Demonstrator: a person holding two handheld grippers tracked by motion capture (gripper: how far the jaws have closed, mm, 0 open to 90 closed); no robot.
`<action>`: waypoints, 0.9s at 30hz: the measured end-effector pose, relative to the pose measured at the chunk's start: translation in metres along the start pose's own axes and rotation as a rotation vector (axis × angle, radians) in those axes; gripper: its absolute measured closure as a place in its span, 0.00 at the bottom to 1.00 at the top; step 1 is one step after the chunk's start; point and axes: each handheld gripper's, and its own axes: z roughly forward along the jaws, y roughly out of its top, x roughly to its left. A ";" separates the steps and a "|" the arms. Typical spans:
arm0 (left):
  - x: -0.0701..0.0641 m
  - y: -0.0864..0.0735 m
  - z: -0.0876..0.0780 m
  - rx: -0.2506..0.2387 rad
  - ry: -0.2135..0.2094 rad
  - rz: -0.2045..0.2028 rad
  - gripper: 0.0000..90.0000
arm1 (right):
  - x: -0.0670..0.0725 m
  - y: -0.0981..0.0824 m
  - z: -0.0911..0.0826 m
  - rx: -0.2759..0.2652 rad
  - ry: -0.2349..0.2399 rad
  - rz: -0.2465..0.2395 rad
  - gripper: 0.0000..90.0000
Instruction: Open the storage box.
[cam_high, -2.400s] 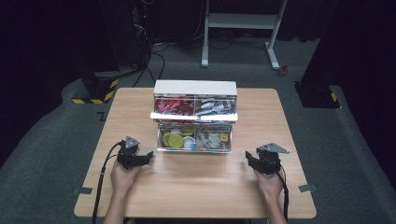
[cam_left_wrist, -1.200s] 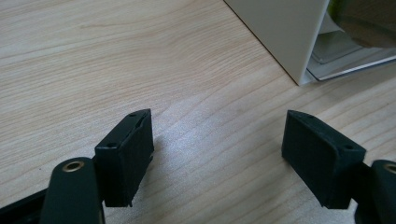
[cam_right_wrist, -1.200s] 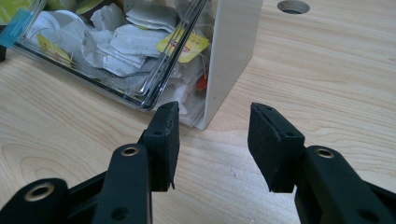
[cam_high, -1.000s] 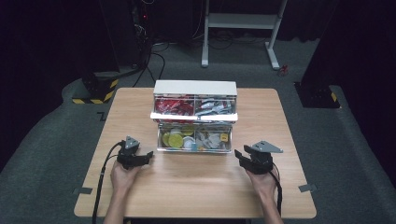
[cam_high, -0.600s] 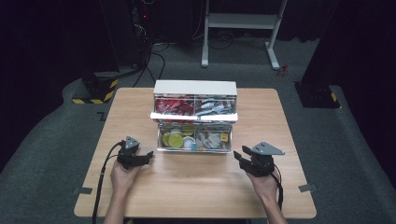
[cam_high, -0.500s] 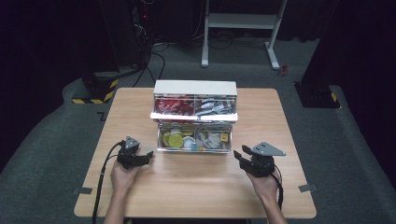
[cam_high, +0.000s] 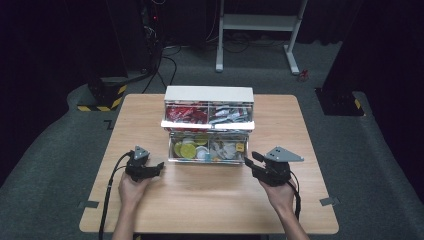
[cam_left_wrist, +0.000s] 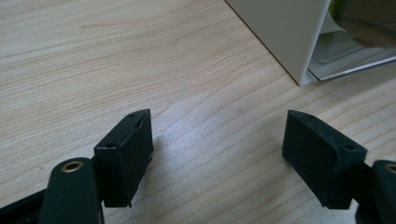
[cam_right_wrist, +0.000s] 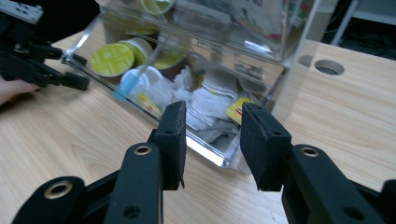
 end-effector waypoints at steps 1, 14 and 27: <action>0.000 0.000 0.000 0.000 0.000 0.000 0.28 | 0.001 0.002 0.001 -0.001 0.006 -0.001 0.68; 0.000 0.000 0.000 -0.002 -0.001 -0.002 0.28 | -0.002 0.009 0.011 0.035 0.090 0.078 0.72; 0.000 0.000 0.000 -0.001 -0.002 -0.002 0.28 | 0.005 0.045 0.006 -0.006 0.122 0.026 0.76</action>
